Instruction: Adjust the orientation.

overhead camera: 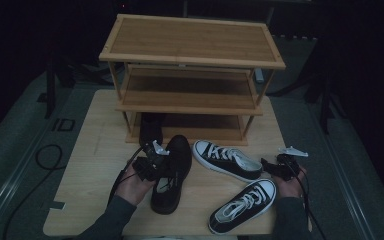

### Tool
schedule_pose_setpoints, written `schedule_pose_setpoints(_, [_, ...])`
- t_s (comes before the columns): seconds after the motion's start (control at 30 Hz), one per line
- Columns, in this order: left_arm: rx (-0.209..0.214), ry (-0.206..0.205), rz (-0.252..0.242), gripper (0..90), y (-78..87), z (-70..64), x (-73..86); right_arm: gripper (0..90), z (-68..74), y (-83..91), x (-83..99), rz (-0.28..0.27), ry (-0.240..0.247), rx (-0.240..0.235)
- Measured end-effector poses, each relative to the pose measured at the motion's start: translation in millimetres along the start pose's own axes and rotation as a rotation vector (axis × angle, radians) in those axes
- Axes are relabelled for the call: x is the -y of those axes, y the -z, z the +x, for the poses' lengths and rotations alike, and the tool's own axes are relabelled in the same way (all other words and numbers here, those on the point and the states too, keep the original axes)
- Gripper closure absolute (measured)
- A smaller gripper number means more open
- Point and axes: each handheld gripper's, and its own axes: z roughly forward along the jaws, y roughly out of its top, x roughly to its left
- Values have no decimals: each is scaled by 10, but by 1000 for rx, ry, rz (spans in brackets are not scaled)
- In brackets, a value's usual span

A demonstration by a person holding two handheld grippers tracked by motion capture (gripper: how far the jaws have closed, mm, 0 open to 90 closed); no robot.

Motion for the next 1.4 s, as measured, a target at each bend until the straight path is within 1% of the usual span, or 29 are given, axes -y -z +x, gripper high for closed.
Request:
schedule_pose_setpoints(0.03, [-8,5,1,850,-22,-4,-13,260,0,0,0,0,0,0])
schedule_pose_setpoints(0.07, [-8,5,1,861,-22,-4,-13,260,0,0,0,0,0,0])
schedule_pose_setpoints(0.1, [-31,9,-6,861,-17,-7,-18,260,0,0,0,0,0,0])
schedule_pose_setpoints(0.13, [-37,17,-13,868,-16,0,-21,260,0,0,0,0,0,0])
schedule_pose_setpoints(0.17, [-27,48,-22,872,-17,42,-24,260,0,0,0,0,0,0])
schedule_pose_setpoints(0.2, [-27,48,-22,872,-17,42,-24,260,0,0,0,0,0,0])
schedule_pose_setpoints(0.27, [-25,72,-34,873,-16,69,-17,260,0,0,0,0,0,0])
schedule_pose_setpoints(0.37, [-8,119,-67,877,-3,135,-9,260,0,0,0,0,0,0])
schedule_pose_setpoints(0.4, [-8,119,-67,877,-3,135,-9,260,0,0,0,0,0,0])
schedule_pose_setpoints(0.43, [-6,135,-83,878,-4,167,-22,260,0,0,0,0,0,0])
schedule_pose_setpoints(0.53, [-8,152,-99,878,2,209,-44,260,0,0,0,0,0,0])
schedule_pose_setpoints(0.57, [-14,166,-115,879,5,235,-84,260,0,0,0,0,0,0])
schedule_pose_setpoints(0.67, [-27,168,-121,878,-2,255,-143,260,0,-1,-1,0,0,0])
schedule_pose_setpoints(0.7, [-35,177,-125,878,-33,282,-213,260,1,-2,-2,0,-1,1])
schedule_pose_setpoints(0.8, [-36,191,-133,877,-87,317,-280,260,1,-2,-2,0,-1,1])
schedule_pose_setpoints(0.83, [-38,218,-141,877,-158,353,-340,259,1,-2,-2,0,-1,1])
schedule_pose_setpoints(0.87, [-38,218,-141,878,-158,353,-340,259,1,-2,-2,0,-1,1])
schedule_pose_setpoints(0.9, [-45,238,-148,877,-193,411,-390,260,1,-3,-2,0,-1,1])
schedule_pose_setpoints(0.93, [-45,238,-148,877,-193,411,-390,260,1,-3,-2,0,-1,1])
schedule_pose_setpoints(0.97, [-45,270,-157,877,-227,478,-447,259,1,-2,-2,1,-2,1])
schedule_pose_setpoints(1.0, [-45,270,-157,877,-227,478,-447,259,1,-2,-2,1,-2,1])
schedule_pose_setpoints(1.03, [-60,291,-166,877,-264,512,-507,259,2,-3,-3,0,-2,1])
schedule_pose_setpoints(1.07, [-60,291,-166,877,-264,512,-507,259,2,-3,-3,0,-2,1])
schedule_pose_setpoints(1.2, [-83,318,-178,877,-310,530,-625,259,0,-4,-3,-1,0,1])
schedule_pose_setpoints(1.23, [-97,343,-186,877,-336,534,-668,259,1,-4,-3,0,-2,1])
schedule_pose_setpoints(1.27, [-97,343,-186,877,-336,534,-668,259,1,-4,-3,0,-2,1])
schedule_pose_setpoints(1.3, [-113,371,-196,877,-377,534,-695,259,2,-4,-3,0,-2,1])
schedule_pose_setpoints(1.33, [-113,371,-196,876,-377,534,-695,259,2,-4,-3,0,-2,1])
schedule_pose_setpoints(1.4, [-141,385,-199,876,-427,527,-719,259,2,-4,-3,0,-2,1])
